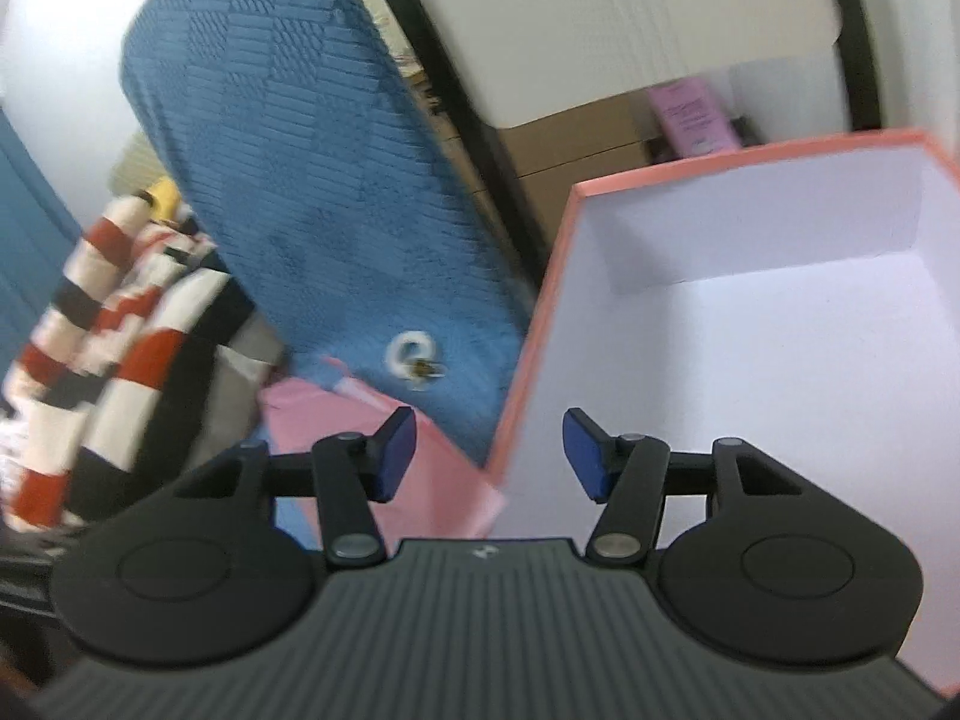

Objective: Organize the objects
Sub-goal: 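Close the right gripper on the edge of the pink paper bag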

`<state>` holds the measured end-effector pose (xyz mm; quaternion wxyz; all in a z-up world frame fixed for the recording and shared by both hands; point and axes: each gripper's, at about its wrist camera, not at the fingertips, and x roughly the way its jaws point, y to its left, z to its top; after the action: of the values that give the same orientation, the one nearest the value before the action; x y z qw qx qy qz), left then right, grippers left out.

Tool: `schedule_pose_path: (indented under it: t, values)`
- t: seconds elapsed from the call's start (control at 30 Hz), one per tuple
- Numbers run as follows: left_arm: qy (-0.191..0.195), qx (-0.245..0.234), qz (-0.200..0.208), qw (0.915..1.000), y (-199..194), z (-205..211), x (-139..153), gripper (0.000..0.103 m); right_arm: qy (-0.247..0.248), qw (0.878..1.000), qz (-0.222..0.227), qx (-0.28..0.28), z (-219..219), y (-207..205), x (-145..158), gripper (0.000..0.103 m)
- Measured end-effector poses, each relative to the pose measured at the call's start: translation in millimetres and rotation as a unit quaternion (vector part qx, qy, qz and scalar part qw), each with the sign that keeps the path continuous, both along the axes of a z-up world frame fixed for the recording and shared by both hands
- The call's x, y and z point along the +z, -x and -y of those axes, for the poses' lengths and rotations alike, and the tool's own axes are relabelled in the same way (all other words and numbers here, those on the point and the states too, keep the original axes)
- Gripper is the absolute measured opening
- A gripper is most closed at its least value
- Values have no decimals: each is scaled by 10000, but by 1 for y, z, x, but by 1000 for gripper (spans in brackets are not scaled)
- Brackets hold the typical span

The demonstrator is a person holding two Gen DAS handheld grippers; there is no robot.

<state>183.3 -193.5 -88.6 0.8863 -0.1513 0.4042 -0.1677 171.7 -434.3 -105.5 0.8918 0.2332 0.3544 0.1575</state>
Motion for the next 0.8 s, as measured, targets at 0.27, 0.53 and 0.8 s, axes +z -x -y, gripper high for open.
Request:
schedule_pose_path:
  t: [0.27, 0.53, 0.8]
  values:
    - [118, -62, -56, 9999, 2, 0, 1, 103, 2, 9988, -274, 401, -14, 2, -1, 8]
    - [-364, -206, -108, 9991, 20, 2, -8, 103, -242, 9975, -431, 503, -42, 16, 0, 5]
    - [-898, 234, -374, 9950, 36, -35, -27, 103, -244, 9975, -550, 376, -83, 38, -7, 5]
